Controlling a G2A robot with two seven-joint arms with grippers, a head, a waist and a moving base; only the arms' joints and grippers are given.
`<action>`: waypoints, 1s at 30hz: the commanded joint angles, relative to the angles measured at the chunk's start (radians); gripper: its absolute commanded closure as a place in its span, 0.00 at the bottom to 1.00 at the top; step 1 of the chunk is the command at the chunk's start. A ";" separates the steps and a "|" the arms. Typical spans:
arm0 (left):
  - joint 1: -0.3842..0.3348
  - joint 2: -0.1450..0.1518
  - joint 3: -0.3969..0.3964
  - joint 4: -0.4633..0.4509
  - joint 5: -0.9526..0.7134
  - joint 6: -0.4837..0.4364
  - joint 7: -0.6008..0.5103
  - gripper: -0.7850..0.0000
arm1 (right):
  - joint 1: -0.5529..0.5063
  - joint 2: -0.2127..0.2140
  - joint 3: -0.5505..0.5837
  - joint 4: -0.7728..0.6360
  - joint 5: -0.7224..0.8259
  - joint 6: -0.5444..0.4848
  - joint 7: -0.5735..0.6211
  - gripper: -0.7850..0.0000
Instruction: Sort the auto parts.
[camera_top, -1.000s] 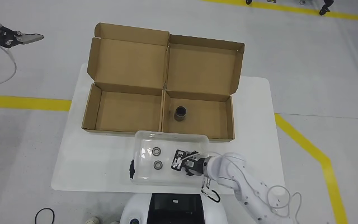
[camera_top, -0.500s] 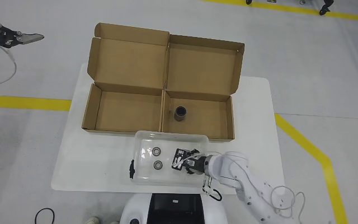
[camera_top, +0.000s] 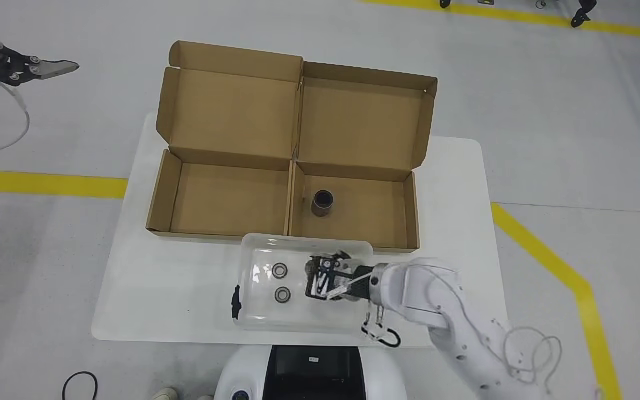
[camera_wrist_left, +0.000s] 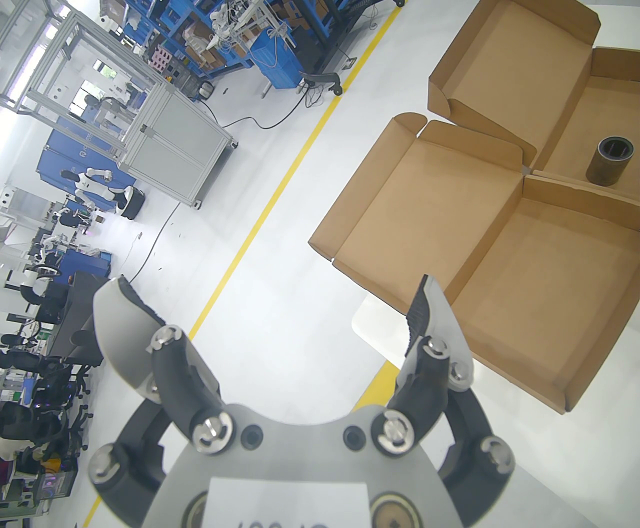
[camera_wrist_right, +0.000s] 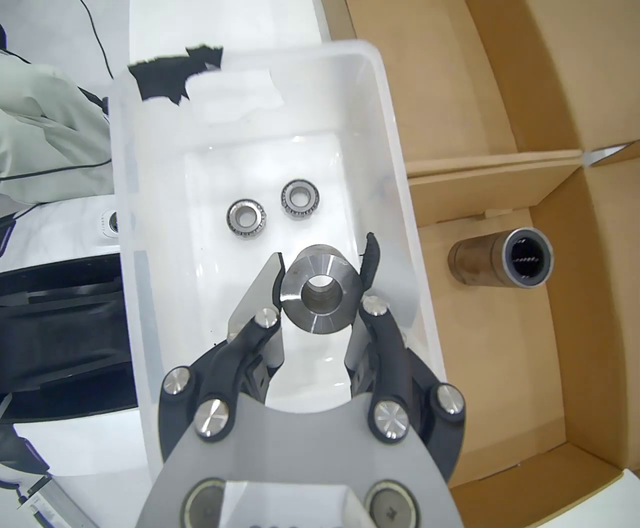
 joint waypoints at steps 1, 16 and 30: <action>0.000 0.000 0.000 0.000 0.000 0.000 0.000 0.00 | 0.007 0.003 0.016 -0.010 0.018 -0.023 -0.032 1.00; 0.000 0.000 0.000 0.000 0.000 0.000 0.000 0.00 | 0.111 0.013 0.071 -0.070 0.110 -0.121 -0.167 1.00; 0.000 0.000 0.000 0.000 0.000 0.000 0.000 0.00 | 0.161 0.018 0.129 -0.078 0.193 -0.165 -0.360 1.00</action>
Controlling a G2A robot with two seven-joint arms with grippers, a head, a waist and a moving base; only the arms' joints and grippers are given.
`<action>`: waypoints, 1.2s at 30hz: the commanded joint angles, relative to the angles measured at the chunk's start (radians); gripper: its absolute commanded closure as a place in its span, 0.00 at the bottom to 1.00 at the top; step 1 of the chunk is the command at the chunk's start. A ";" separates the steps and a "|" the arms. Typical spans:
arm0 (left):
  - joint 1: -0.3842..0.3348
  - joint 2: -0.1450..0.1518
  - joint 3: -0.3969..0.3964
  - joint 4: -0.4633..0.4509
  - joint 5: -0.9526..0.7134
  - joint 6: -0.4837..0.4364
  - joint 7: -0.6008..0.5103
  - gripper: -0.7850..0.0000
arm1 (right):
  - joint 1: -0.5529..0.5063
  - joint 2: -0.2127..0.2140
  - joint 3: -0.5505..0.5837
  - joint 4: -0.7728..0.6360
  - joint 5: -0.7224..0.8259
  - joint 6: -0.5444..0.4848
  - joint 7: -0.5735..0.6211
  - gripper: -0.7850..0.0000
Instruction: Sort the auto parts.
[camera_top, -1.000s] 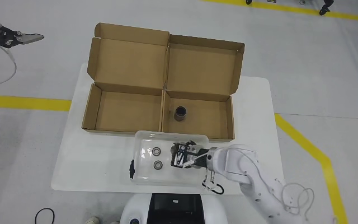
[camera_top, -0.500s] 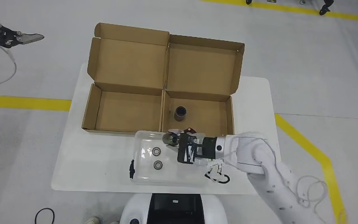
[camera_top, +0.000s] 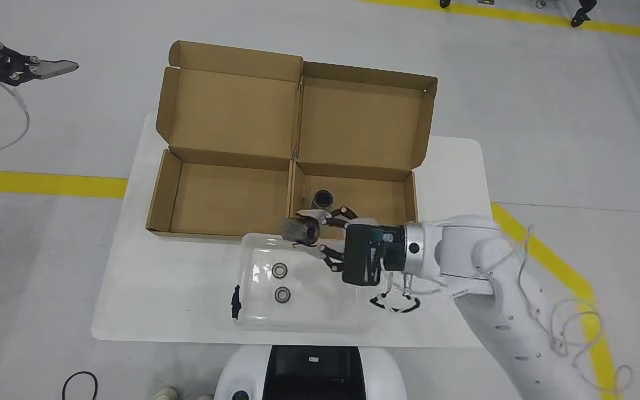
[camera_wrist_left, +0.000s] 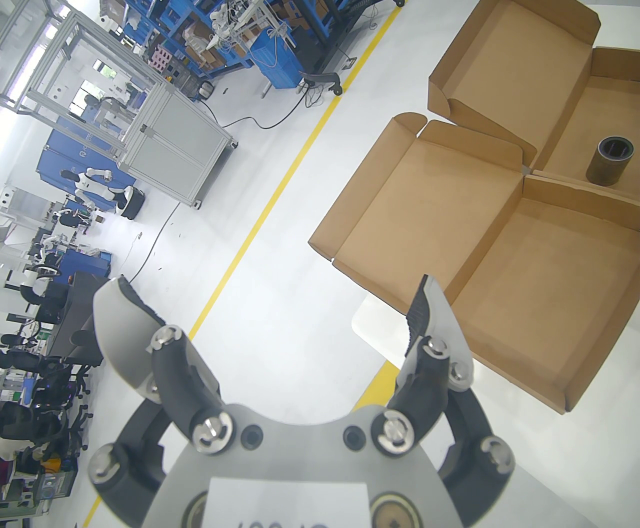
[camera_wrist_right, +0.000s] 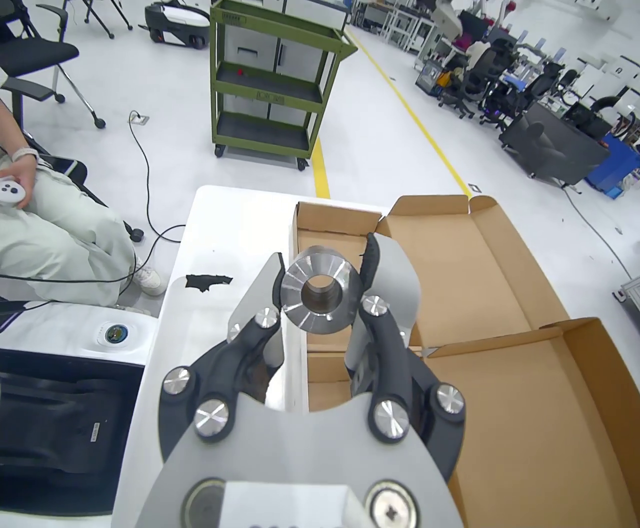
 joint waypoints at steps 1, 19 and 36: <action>0.000 0.000 0.000 0.000 0.000 0.000 0.000 0.00 | 0.003 0.002 0.012 -0.005 -0.001 -0.005 -0.023 1.00; 0.000 0.000 0.000 0.000 0.000 0.000 0.000 0.00 | 0.034 0.001 0.016 0.030 -0.080 0.026 -0.172 1.00; 0.000 0.000 0.000 0.000 0.000 0.000 0.000 0.00 | 0.051 -0.010 -0.027 0.132 -0.108 0.150 -0.158 1.00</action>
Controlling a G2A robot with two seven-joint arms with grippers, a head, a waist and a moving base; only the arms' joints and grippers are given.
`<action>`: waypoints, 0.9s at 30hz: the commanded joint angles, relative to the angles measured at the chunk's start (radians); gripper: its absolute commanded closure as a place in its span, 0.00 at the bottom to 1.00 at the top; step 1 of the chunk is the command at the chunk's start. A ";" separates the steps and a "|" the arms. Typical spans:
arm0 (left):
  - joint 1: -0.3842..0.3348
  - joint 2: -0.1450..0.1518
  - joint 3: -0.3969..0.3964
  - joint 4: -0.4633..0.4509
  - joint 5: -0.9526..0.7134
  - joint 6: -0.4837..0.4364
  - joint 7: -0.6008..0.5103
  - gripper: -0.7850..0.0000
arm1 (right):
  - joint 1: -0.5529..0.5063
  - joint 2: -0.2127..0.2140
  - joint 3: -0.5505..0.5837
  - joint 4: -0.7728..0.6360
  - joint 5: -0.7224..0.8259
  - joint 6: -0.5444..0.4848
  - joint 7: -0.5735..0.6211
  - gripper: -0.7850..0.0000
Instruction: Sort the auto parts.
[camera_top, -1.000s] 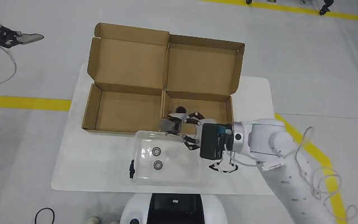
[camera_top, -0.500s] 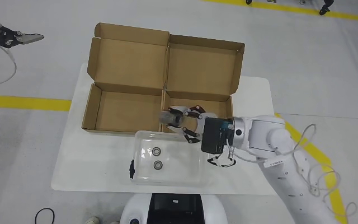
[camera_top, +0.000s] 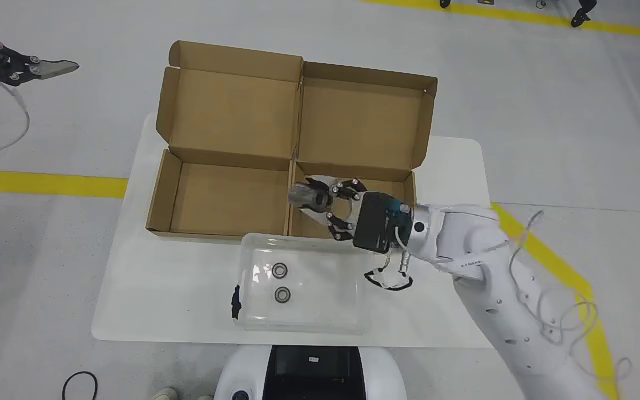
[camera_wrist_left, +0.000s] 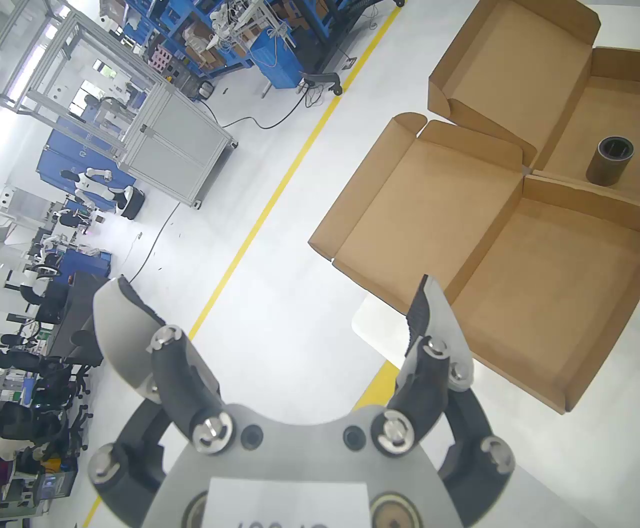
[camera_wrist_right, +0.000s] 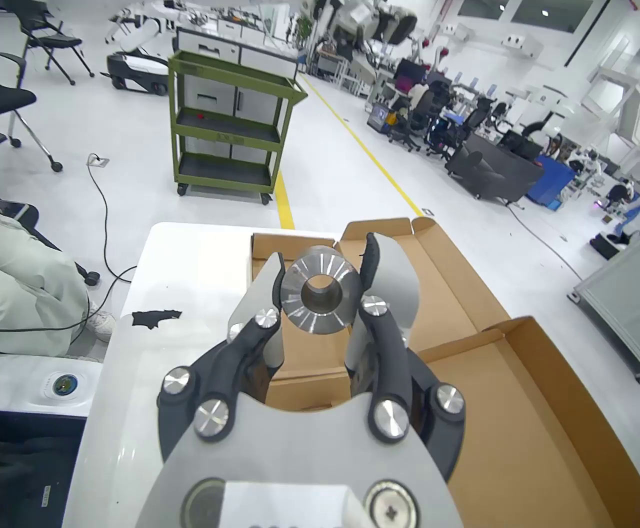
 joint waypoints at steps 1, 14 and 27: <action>0.000 0.000 0.000 0.000 0.000 0.000 0.000 0.00 | 0.005 -0.002 -0.010 0.019 0.000 0.029 0.048 1.00; 0.000 0.000 0.000 0.000 0.000 0.000 0.000 0.00 | -0.006 -0.008 -0.036 0.139 0.035 0.135 0.163 1.00; 0.000 0.000 0.000 0.000 0.000 0.000 0.000 0.00 | -0.003 -0.009 -0.032 0.233 0.068 0.200 0.274 1.00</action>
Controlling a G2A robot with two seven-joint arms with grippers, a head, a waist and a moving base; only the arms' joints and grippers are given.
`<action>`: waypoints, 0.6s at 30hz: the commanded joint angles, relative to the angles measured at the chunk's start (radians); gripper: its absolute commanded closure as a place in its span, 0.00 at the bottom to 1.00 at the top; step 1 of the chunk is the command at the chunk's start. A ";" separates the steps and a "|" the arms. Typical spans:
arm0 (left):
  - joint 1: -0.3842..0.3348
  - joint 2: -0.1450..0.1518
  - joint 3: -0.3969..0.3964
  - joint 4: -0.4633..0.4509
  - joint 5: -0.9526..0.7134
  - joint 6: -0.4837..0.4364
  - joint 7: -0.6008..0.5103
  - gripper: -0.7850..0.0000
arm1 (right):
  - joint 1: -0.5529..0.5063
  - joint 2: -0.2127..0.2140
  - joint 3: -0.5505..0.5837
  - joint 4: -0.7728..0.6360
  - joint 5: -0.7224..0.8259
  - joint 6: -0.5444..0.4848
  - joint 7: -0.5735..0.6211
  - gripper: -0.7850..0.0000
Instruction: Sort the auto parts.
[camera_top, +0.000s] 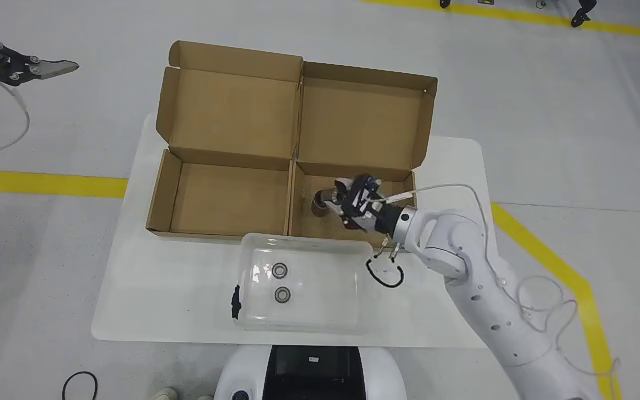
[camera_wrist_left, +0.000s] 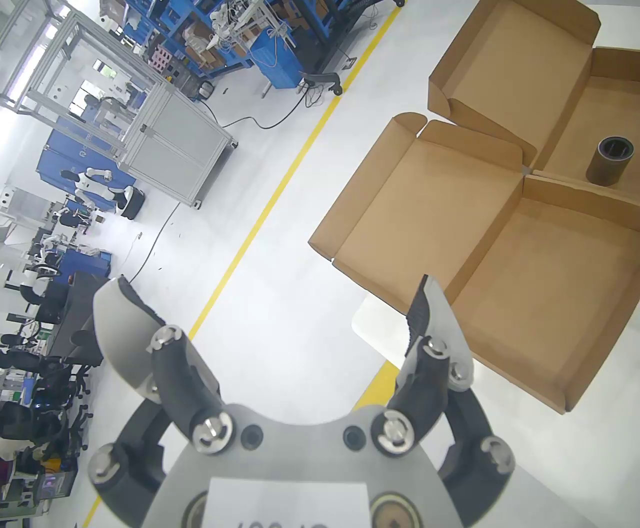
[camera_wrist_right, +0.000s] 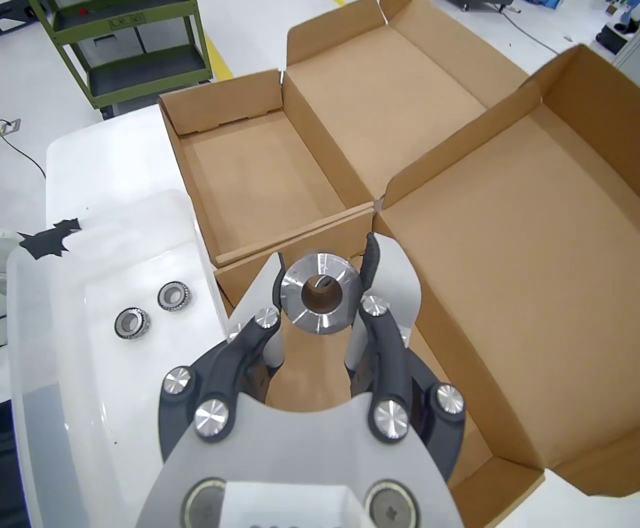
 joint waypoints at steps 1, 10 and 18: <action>0.000 0.000 0.000 0.000 0.000 0.000 0.000 0.00 | 0.004 -0.002 -0.003 0.018 0.012 0.013 0.020 1.00; 0.000 0.000 0.000 0.000 0.000 0.000 0.000 0.00 | 0.032 -0.011 -0.029 0.098 0.040 0.069 0.100 1.00; 0.000 0.000 0.000 0.000 0.000 0.000 0.000 0.00 | 0.049 -0.020 -0.046 0.154 0.065 0.123 0.170 1.00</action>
